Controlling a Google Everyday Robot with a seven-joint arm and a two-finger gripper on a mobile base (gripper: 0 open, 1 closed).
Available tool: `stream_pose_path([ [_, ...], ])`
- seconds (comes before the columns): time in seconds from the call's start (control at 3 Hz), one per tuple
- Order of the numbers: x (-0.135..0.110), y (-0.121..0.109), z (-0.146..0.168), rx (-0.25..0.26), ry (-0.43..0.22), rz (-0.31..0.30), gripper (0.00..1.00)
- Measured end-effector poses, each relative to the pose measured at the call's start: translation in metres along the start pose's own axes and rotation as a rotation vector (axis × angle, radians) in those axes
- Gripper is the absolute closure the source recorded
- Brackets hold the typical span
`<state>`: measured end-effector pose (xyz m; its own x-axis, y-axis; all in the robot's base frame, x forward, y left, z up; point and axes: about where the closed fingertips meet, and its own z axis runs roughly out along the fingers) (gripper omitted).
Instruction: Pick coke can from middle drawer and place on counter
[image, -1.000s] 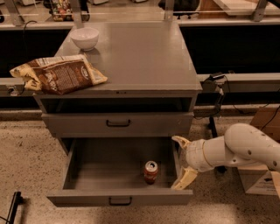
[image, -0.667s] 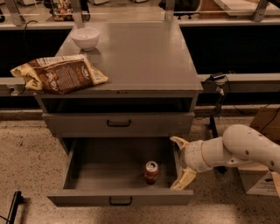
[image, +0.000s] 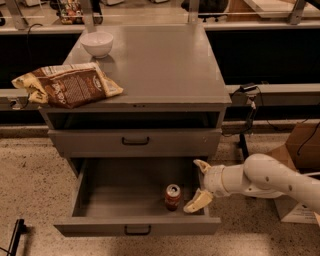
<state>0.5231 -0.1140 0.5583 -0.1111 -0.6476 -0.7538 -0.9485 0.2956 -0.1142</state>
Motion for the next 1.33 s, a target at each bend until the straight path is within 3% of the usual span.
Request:
stream_pose_path([
  [0.33, 0.024, -0.008, 0.033, 0.022, -0.057, 0.081, 0.13],
  [0.67, 0.04, -0.013, 0.062, 0.025, -0.102, 0.125, 0.15],
  [1.33, 0.039, -0.017, 0.107, -0.016, -0.161, 0.122, 0.12],
])
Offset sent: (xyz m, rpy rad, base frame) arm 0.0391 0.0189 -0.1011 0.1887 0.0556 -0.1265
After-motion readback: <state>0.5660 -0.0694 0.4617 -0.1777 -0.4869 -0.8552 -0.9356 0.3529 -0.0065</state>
